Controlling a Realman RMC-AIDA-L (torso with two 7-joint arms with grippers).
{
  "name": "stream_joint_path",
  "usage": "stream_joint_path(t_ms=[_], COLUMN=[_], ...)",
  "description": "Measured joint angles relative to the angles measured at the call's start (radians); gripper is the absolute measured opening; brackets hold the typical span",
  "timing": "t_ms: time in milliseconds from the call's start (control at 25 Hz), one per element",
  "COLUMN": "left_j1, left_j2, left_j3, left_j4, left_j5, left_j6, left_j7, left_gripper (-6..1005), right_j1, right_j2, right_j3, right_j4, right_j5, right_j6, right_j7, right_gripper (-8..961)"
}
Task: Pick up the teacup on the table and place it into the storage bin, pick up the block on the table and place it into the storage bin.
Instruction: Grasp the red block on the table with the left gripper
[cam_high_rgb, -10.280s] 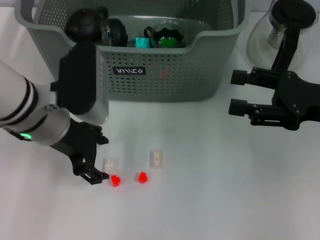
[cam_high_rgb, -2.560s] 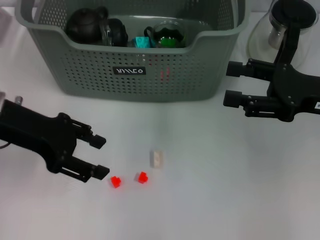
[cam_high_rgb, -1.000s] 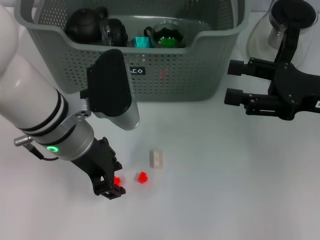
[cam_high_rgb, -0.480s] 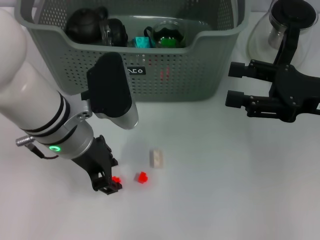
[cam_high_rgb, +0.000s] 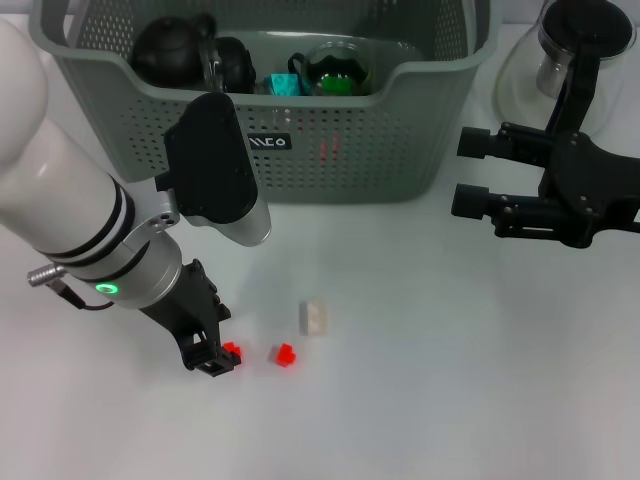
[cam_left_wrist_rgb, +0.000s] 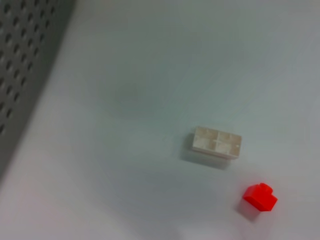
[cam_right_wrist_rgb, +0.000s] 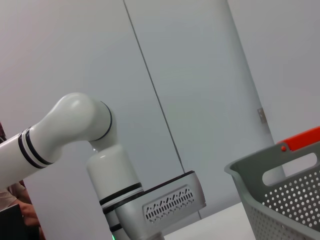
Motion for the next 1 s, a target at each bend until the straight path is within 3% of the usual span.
stream_joint_path(t_ms=[1000], left_j1=[0.008], left_j2=[-0.002], left_j3=[0.037], left_j4=[-0.008], left_j5=[-0.007], left_j6=[0.011], left_j7=[-0.012], left_gripper=[530], right_j1=[-0.002], right_j2=[-0.003], right_j3=[-0.009], right_j4=[0.002], right_j5=[0.0], right_j6=[-0.001], right_j7=[0.0], right_gripper=[850])
